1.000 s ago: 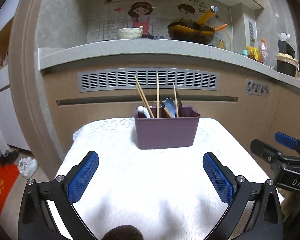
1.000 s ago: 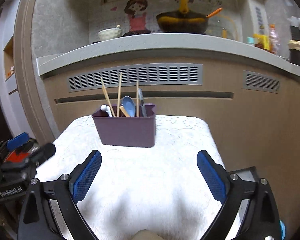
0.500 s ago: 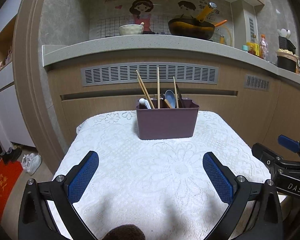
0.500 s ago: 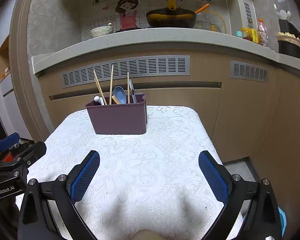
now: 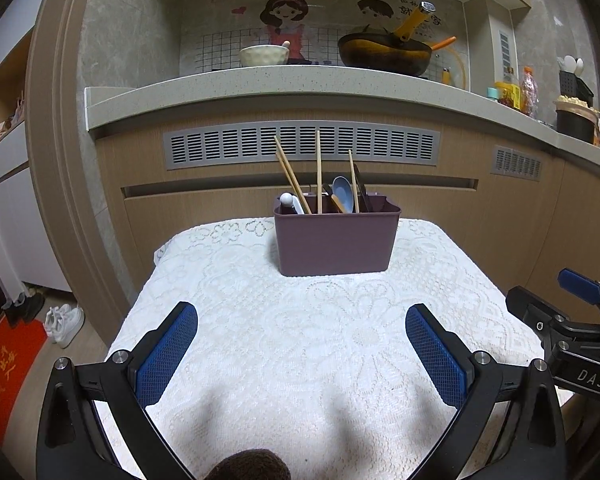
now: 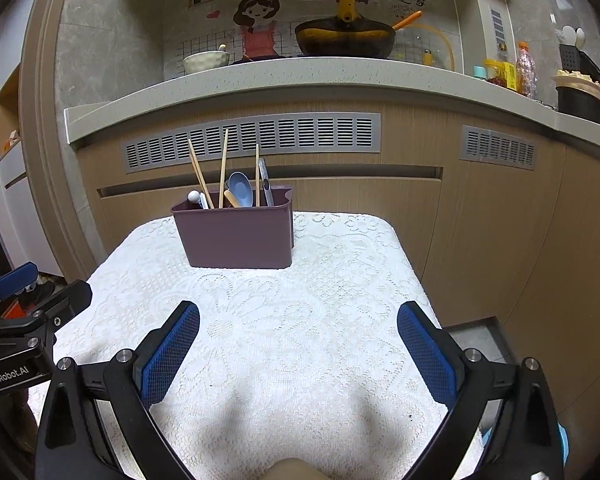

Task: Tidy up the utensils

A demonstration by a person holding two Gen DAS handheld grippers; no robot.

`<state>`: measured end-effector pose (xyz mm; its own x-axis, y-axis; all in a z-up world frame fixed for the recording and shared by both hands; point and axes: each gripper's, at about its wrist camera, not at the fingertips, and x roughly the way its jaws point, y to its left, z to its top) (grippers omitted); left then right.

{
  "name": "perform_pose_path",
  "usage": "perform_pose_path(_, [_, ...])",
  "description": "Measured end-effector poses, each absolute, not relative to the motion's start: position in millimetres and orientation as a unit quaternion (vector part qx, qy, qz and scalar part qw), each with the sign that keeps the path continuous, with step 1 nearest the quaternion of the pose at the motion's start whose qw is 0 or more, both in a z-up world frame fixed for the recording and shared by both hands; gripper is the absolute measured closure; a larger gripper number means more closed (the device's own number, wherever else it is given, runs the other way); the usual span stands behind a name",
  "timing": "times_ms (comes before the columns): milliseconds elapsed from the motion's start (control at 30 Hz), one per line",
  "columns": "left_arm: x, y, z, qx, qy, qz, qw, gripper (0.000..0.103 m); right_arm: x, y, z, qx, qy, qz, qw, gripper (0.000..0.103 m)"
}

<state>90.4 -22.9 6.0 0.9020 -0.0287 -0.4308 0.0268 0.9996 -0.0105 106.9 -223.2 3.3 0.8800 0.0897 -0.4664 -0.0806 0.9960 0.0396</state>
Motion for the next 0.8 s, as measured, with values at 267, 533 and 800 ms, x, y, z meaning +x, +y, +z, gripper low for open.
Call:
perform_pose_path(267, [91.0,-22.6,5.2,0.001,0.223,-0.018,0.975,0.0,106.6,-222.7,3.5,0.009,0.242,0.044,0.969,0.005])
perform_pose_path(533, [90.8,-22.7,4.6,0.0,0.224,-0.018,0.974,0.0,106.0,-223.9,3.9,0.008,0.243,0.045,0.969,0.005])
perform_pose_path(800, [90.5,-23.4,3.8,0.001,0.225,-0.019,0.974,0.0,105.4,-224.4,3.7,0.008,0.243,0.048,0.969,0.005])
